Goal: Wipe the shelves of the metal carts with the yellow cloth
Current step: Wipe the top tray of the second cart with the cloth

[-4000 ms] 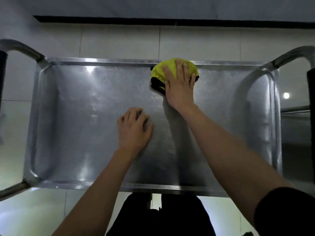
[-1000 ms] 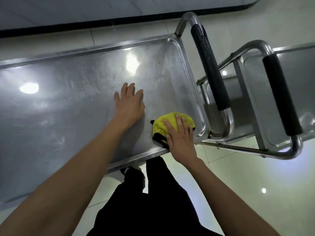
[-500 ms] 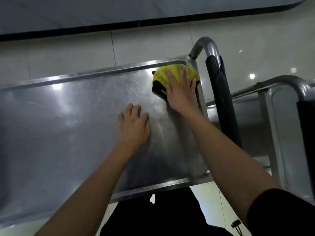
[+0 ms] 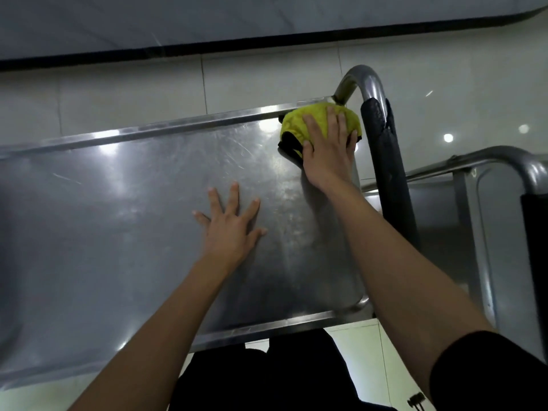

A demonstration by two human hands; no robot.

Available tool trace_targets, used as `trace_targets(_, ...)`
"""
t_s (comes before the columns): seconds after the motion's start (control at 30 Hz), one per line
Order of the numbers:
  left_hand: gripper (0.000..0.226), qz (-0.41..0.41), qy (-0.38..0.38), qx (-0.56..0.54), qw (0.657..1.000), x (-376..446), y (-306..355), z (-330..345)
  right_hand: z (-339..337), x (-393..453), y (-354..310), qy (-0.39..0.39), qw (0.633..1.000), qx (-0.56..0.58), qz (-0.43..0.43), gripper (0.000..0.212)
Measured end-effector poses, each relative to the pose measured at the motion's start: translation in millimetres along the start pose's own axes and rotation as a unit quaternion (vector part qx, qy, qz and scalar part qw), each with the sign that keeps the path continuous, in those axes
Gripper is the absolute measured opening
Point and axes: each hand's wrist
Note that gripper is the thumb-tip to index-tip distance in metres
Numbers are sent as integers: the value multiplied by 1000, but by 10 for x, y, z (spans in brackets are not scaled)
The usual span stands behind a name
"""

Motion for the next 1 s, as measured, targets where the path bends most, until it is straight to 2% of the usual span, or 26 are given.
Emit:
trace_targets(0.2, 69, 13, 10, 7, 1000, 101, 34, -32, 50, -569, 218, 0, 1000, -11, 13, 54)
trace_targets(0.37, 68, 24, 19, -15, 999, 60, 10, -63, 176, -1564, 298, -11, 999, -20, 37, 55)
trace_targets(0.5, 67, 50, 18, -32, 998, 1, -61, -47, 251, -2453, 334, -51, 995, -39, 78, 54)
trace_targets(0.6, 55, 90, 30, -34, 995, -142, -161, 4, 302, -2979, 272, -54, 994, -24, 87, 52)
trace_targets(0.7, 42, 103, 63, -60, 991, -444, -257, 74, 333, -3318, 210, -58, 995, -36, 75, 56)
trace_targets(0.8, 47, 99, 73, -77, 989, -904, -299, 189, 352, -3518, 158, -71, 994, -56, 64, 59)
trace_targets(1.0, 44, 64, 91, -116, 987, -2010, -384, 528, 393, -3821, 76, -37, 995, -89, -9, 65)
Point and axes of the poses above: each hand's wrist, its own x-axis towards the middle knuckle, its own z-axis out of the palm, y = z × x, and after that the axes turned 4 degrees about z, right-handed
